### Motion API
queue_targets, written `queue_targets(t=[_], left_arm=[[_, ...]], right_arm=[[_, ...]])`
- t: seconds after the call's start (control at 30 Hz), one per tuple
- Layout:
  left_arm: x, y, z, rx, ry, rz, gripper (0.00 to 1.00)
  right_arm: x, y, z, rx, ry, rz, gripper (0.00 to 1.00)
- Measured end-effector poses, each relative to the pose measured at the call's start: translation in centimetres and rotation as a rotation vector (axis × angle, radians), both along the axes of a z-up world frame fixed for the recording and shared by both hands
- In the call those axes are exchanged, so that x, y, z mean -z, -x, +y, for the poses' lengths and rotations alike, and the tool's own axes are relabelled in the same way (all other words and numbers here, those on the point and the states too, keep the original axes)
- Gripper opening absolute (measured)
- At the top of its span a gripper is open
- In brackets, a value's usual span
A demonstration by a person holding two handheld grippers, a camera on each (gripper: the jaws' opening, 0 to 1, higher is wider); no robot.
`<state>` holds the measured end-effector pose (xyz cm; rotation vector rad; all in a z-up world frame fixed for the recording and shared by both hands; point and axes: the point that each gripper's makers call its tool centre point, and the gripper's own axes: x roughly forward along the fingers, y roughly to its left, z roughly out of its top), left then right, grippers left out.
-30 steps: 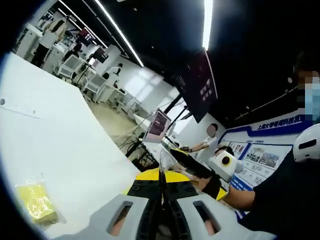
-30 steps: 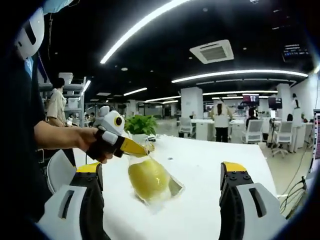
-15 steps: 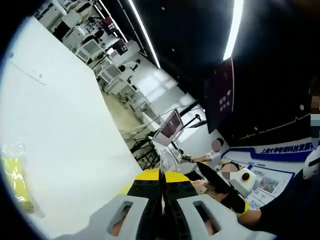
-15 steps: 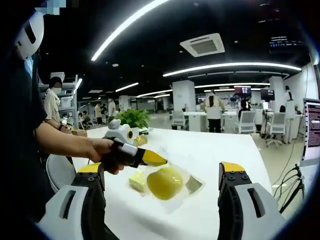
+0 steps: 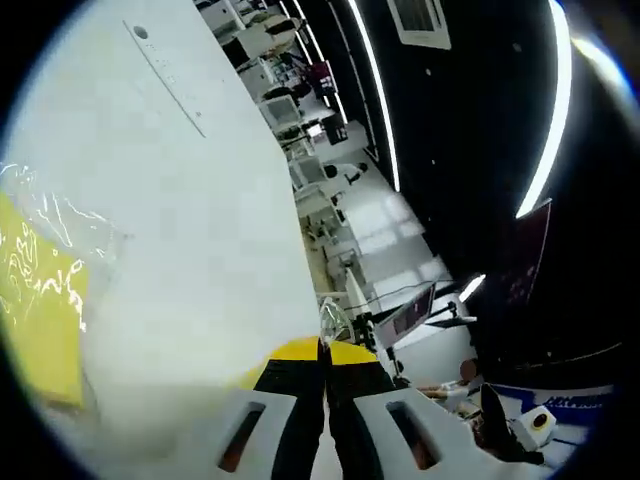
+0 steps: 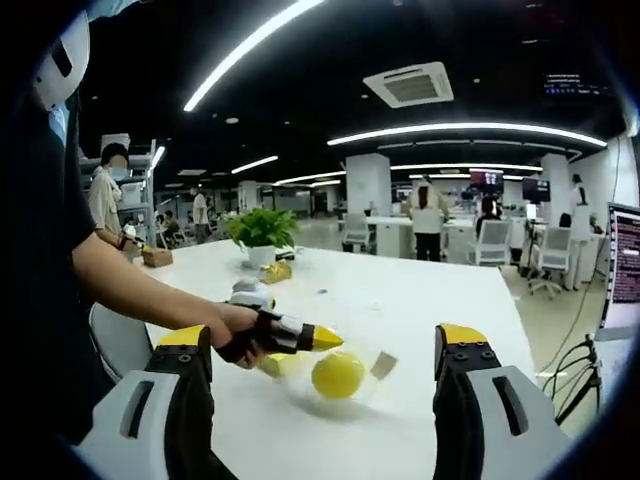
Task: Compare the silicone blocks by pressing each to a similar depth, holding the contact briefly, and releasing to observe deformation and rebound differences across the visible hardness samples.
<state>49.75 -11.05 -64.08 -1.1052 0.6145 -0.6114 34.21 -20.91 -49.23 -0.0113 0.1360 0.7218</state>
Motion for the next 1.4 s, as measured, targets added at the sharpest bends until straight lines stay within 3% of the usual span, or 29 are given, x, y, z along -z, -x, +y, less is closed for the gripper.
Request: queue_targets(t=[0.07,0.2,0.33,0.67,0.8,0.9,0.97,1.1,1.33,1.4], left_arm=[[0.6,-0.5,0.4,-0.008,-0.010,0.013,0.00],[2.2,-1.5,1.4,-0.011,-0.092,0.026,0.00],[4.0,-2.1,2.1,0.012,-0.208,0.024,0.00],[5.8,-3.3,2.1,0.055,-0.304,0.025,0.00],[6.0,-2.9,1.7,0.072,-0.334,0.018,0.00],[6.6,-2.9,1.8,0.093,-0.394,0.002,0.00],[7.3,-3.0,2.1,0.086,-0.425,0.027,0.00],[7.5,-3.2,2.1,0.097,-0.475,0.019,0.00],[7.1,-3.1,2.1,0.104,-0.468,0.041,0.04],[6.5,-3.0,2.2,0.108,-0.500,-0.009,0.12]], right_arm=[[-0.1,0.0,0.0,-0.001,-0.012,0.004,0.86],[-0.1,-0.1,0.0,0.007,-0.010,0.002,0.85],[0.3,-0.2,0.0,0.003,0.013,0.014,0.85],[0.5,-0.2,0.2,-0.003,0.018,0.028,0.84],[0.2,-0.5,0.2,-0.003,0.026,0.028,0.84],[-0.4,-0.7,0.1,-0.001,0.031,0.011,0.84],[-0.3,-0.8,0.1,0.004,0.034,0.011,0.84],[0.0,-0.7,0.3,0.007,0.034,0.018,0.83],[0.4,0.3,0.9,-0.002,0.053,0.018,0.83],[0.5,0.6,0.8,0.001,0.053,0.021,0.83]])
